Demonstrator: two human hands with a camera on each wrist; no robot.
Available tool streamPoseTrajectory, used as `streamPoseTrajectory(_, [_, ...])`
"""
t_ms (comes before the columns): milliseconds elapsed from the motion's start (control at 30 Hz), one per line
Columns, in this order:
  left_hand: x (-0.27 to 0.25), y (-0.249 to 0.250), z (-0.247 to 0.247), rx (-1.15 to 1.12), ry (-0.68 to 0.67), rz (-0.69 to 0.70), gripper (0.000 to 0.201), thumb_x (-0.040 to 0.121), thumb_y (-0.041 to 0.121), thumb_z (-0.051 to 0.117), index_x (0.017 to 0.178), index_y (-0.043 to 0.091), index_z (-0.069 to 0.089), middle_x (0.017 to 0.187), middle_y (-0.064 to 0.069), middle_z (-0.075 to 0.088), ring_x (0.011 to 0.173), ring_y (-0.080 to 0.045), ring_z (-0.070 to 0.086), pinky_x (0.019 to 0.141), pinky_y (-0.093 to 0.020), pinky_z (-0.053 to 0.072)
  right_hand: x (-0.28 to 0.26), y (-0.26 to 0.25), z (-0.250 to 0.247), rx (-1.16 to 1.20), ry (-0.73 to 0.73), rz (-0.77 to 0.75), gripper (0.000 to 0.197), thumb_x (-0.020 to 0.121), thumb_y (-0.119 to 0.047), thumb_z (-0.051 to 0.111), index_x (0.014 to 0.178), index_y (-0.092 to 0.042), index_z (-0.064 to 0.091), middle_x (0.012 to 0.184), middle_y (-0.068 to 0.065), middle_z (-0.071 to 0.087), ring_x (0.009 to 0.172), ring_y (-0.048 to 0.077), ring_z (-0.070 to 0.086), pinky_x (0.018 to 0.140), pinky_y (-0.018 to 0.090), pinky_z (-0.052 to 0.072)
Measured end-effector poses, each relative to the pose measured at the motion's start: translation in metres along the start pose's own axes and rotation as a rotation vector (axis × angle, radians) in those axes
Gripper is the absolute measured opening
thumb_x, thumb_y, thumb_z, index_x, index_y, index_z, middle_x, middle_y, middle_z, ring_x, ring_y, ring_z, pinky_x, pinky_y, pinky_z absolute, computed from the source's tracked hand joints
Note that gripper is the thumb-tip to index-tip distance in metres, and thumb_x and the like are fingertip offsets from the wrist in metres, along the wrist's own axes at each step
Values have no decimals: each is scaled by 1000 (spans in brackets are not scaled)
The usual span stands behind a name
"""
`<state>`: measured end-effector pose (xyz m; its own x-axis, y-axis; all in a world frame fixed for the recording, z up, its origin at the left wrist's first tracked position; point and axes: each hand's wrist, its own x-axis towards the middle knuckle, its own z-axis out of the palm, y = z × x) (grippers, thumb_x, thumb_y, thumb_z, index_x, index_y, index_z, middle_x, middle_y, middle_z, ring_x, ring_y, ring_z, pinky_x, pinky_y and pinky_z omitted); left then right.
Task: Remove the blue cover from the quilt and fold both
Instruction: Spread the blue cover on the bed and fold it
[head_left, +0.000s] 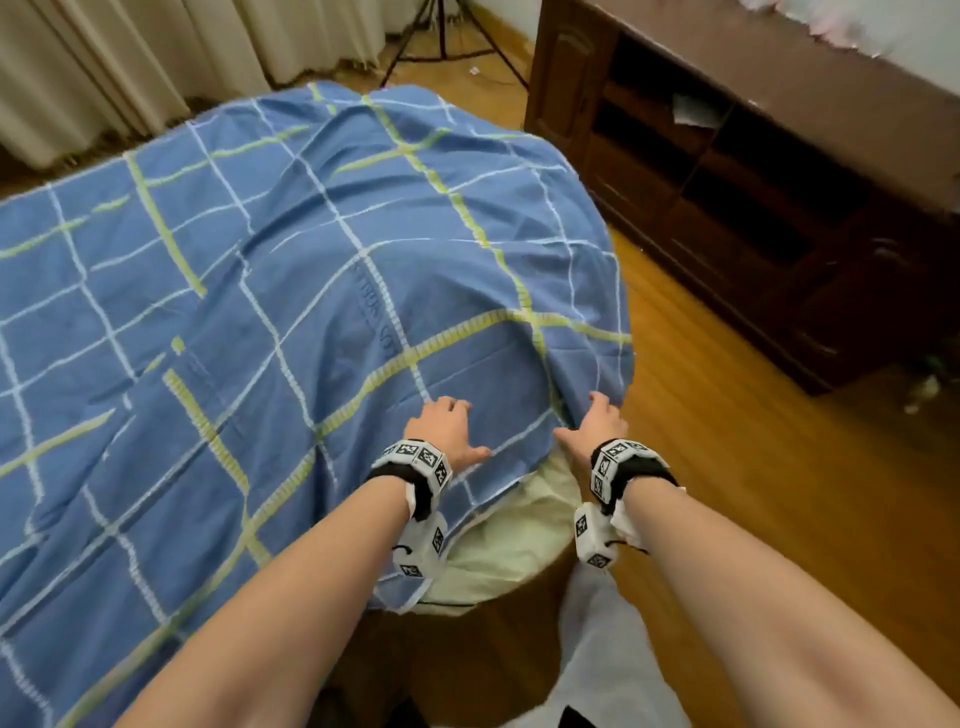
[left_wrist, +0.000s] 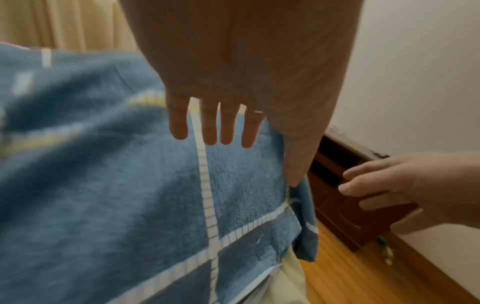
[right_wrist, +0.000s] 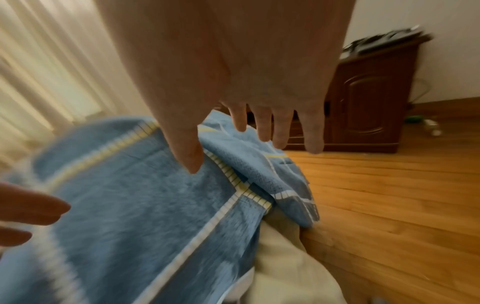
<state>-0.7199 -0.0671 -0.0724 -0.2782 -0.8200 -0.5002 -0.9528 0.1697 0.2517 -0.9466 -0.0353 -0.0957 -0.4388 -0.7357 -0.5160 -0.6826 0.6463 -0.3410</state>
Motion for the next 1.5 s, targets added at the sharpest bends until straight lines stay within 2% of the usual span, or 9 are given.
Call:
streamPoseTrajectory(100, [74,34,44,-19,-5,-118,98,75,64,65,152,21,21,159,-9,15,145,-29,20,112,-50,32,106,10,11,-93,-59,-100,93,80,-44,74,152,-21,19,158,9,23,143,34,26,113,53,30])
streamPoseTrajectory(267, [121,84,58,-112,-27,-370,107,72,58,74,153,23,14,159,-15,6,147,-32,14,114,-49,30,193,8,-5,-24,-125,-268,17,96,-20,46,106,-20,59,110,14,63,104,38,59,80,43,49])
streamPoseTrajectory(600, [109,221,-21,-11,-121,-312,145,55,72,77,153,22,-18,161,-8,-8,148,-30,7,116,-54,22,183,5,-195,79,-312,-612,23,98,-27,57,113,-12,65,107,18,68,101,34,61,81,34,42])
streamPoseTrajectory(800, [109,285,-59,-50,177,-379,52,90,5,53,138,12,36,128,-13,51,116,-36,55,89,-47,50,165,14,-292,153,-250,-767,14,94,-25,66,85,-14,67,74,2,60,70,13,52,66,27,35])
streamPoseTrajectory(1133, [72,364,-55,-134,-11,-284,13,88,10,49,86,13,61,93,-14,66,88,-33,61,67,-35,43,194,111,-317,-305,-288,-676,28,88,-41,68,98,-15,65,85,4,61,82,23,59,65,27,35])
streamPoseTrajectory(1267, [76,405,-27,-250,-87,-387,35,86,11,49,117,17,65,114,-10,66,108,-31,60,88,-38,51,221,132,-331,-236,-394,-607,53,78,-46,78,118,-22,53,106,5,63,89,21,58,72,28,42])
streamPoseTrajectory(1333, [85,432,-20,-311,-61,-401,72,81,30,60,148,27,35,143,-6,48,127,-28,49,101,-40,46,235,131,-346,-226,-413,-687,58,76,-48,79,121,-21,53,113,6,63,99,24,60,80,31,46])
streamPoseTrajectory(1400, [99,461,-25,-261,77,-385,113,66,59,66,155,23,7,155,-9,25,139,-28,33,109,-45,39,239,126,-364,-191,-437,-800,54,77,-47,77,120,-18,61,119,7,64,111,25,59,93,34,47])
streamPoseTrajectory(1500, [118,501,-62,-206,370,-417,103,67,57,70,149,14,25,150,-10,34,138,-28,36,109,-42,37,234,107,-396,-48,-513,-947,40,84,-36,73,116,-12,68,102,6,70,97,19,65,88,31,49])
